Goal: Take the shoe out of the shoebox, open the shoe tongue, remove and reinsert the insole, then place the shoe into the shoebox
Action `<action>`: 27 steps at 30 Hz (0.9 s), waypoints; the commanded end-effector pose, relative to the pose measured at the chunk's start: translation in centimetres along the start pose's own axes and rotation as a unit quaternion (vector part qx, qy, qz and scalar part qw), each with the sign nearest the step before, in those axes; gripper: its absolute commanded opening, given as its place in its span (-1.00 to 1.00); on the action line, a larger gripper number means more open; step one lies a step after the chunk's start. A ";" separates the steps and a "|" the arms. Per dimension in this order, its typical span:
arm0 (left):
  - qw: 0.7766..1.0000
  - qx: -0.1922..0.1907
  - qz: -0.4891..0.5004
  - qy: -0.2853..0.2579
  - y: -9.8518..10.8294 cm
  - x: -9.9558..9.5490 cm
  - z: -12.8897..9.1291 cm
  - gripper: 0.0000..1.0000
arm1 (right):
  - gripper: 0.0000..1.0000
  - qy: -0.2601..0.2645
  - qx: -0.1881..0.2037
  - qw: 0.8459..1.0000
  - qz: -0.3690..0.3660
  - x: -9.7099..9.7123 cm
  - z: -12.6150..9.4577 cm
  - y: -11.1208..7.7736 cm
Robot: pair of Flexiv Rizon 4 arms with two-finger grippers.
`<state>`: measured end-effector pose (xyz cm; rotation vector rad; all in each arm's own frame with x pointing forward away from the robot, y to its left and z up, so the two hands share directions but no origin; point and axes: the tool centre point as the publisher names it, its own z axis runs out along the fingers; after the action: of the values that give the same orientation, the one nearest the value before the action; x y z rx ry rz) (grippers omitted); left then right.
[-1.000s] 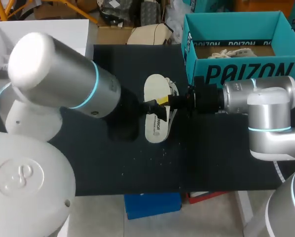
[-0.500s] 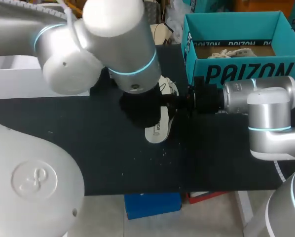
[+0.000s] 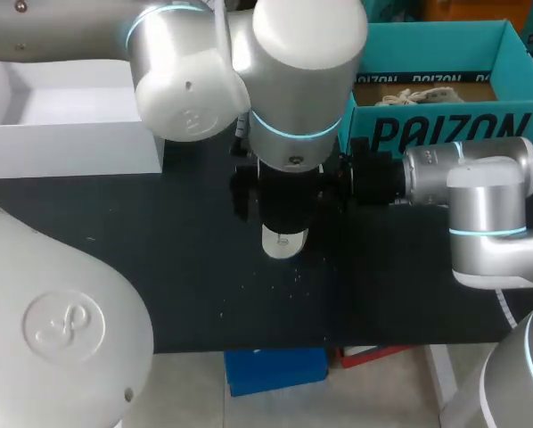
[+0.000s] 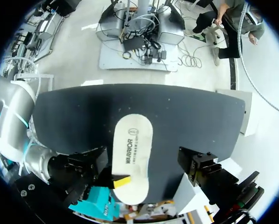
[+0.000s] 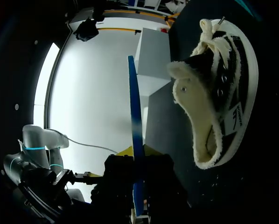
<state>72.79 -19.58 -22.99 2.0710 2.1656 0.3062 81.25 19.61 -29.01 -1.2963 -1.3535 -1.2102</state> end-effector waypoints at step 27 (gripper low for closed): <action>0.999 -0.024 0.010 -0.041 12.7 0.0 0.8 1.00 | -1.00 -0.001 -0.002 1.000 0.000 0.0 0.2 0.0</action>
<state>83.78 -18.68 -20.22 2.0284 2.0655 0.2839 81.29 19.67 -29.05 -1.2955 -1.3526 -1.2106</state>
